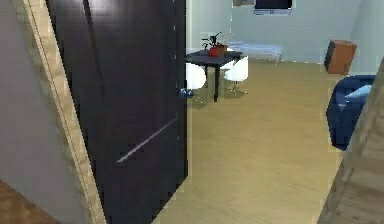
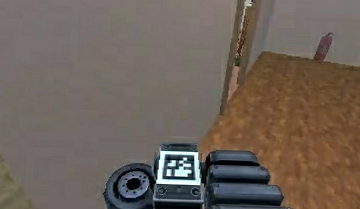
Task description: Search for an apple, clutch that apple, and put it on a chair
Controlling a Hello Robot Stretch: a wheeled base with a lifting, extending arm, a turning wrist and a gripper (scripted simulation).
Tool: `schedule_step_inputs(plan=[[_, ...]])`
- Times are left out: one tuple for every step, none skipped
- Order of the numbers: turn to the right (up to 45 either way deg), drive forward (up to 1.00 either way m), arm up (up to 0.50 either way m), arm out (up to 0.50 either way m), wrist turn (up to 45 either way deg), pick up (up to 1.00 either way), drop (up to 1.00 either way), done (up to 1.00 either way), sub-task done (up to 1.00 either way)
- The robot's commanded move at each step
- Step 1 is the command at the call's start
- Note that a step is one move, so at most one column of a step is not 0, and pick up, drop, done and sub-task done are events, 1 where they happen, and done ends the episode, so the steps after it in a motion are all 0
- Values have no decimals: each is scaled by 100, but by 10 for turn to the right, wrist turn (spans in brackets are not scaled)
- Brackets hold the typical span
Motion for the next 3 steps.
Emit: schedule_step_inputs(plan=[[0,65,0,0,0,0,0,0,0],[150,0,0,0,0,0,0,0,0],[0,100,0,0,0,0,0,0,0]])
